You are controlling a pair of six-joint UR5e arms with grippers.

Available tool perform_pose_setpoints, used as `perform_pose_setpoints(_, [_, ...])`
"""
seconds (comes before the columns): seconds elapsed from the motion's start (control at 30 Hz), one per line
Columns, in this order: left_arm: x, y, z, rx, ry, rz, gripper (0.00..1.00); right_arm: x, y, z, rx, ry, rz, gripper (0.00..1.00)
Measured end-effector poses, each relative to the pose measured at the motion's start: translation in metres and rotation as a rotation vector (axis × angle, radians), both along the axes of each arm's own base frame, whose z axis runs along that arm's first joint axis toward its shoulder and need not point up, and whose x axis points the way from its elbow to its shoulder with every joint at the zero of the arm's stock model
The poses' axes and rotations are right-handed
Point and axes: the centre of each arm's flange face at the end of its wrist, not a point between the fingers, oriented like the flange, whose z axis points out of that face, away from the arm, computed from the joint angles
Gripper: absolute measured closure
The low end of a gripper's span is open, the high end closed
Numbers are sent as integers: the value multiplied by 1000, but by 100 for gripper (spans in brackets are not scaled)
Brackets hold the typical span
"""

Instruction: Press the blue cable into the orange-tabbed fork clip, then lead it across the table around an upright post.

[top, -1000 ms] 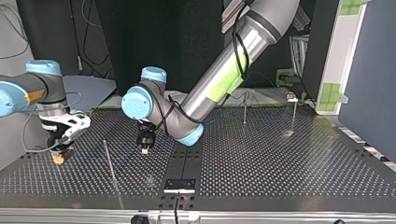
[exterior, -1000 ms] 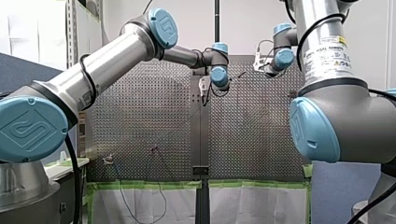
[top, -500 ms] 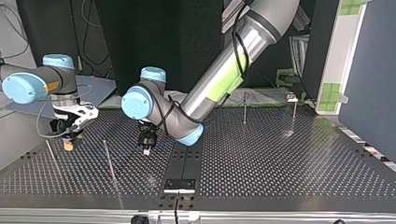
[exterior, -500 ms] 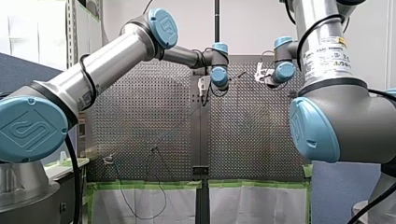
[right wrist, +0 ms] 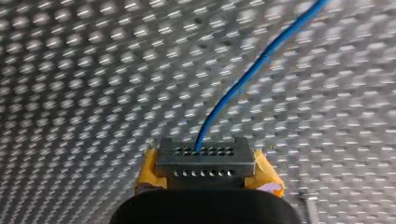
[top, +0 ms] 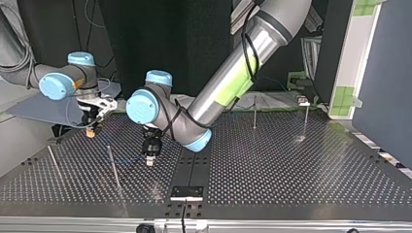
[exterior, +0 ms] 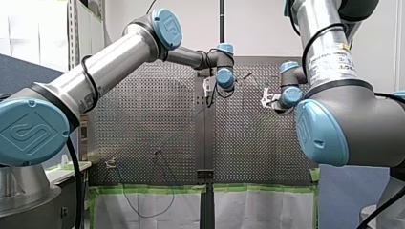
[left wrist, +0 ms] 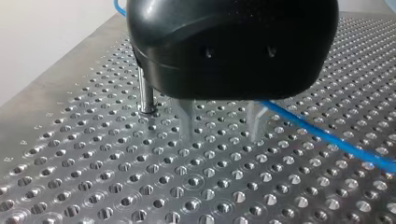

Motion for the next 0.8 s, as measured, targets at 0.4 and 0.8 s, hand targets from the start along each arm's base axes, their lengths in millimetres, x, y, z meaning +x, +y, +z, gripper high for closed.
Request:
perform_pose_setpoints(0.4, [-2,2,-1,-21,14,38,0,-8,3,-67,66,19,-30,100])
perform_pose_setpoints(0.8, [-2,3,-2,-23,15,49,0,-34,-1,-132,80,30,-68,100])
